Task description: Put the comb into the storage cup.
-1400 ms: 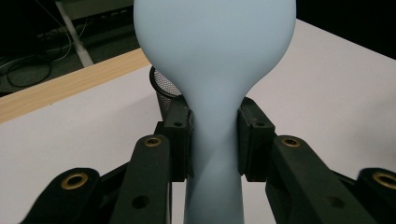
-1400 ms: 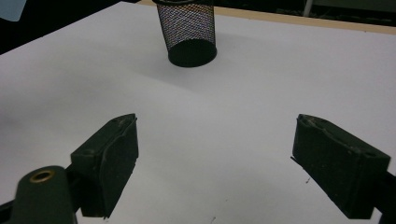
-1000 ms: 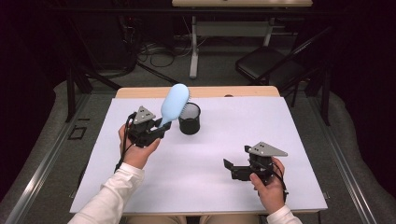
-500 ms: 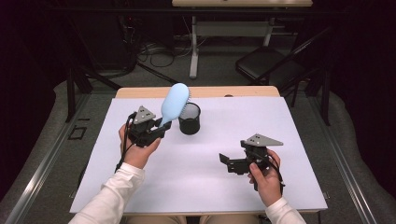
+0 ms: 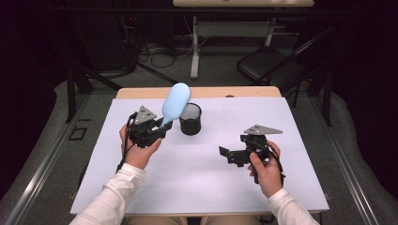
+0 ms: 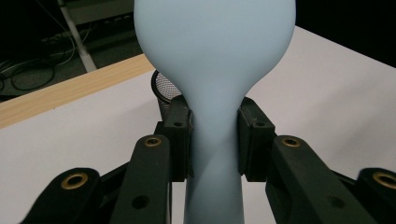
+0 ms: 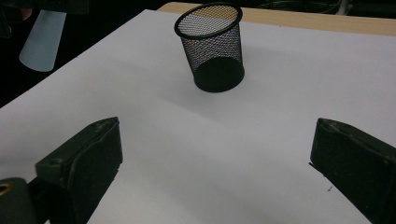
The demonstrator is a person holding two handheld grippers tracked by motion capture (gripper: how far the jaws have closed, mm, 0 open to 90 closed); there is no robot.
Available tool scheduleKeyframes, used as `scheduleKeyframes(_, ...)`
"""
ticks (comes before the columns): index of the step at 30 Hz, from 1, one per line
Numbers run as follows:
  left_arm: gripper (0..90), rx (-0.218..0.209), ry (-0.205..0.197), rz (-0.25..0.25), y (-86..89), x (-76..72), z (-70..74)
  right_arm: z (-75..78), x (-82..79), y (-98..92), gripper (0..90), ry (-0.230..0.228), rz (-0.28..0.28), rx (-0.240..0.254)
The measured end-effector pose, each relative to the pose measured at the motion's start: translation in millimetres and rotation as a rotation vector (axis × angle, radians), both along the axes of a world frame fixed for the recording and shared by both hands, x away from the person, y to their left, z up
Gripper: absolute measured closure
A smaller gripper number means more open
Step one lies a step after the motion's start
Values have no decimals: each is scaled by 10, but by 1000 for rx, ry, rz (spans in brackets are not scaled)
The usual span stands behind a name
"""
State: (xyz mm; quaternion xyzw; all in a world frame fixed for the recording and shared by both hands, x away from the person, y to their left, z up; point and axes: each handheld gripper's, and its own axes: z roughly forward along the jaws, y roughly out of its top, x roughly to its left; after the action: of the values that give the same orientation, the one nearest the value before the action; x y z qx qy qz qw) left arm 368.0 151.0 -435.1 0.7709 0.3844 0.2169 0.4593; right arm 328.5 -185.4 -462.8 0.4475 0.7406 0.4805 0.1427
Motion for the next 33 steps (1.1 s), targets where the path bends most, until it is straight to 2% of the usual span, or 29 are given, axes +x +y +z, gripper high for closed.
scheduleKeyframes(19,696,-4,0,0,-25,6,-4,65,245,-94,19,79,-34,38)
scheduleKeyframes(33,697,-3,-2,-1,-38,12,-8,178,368,-96,20,95,-40,53)
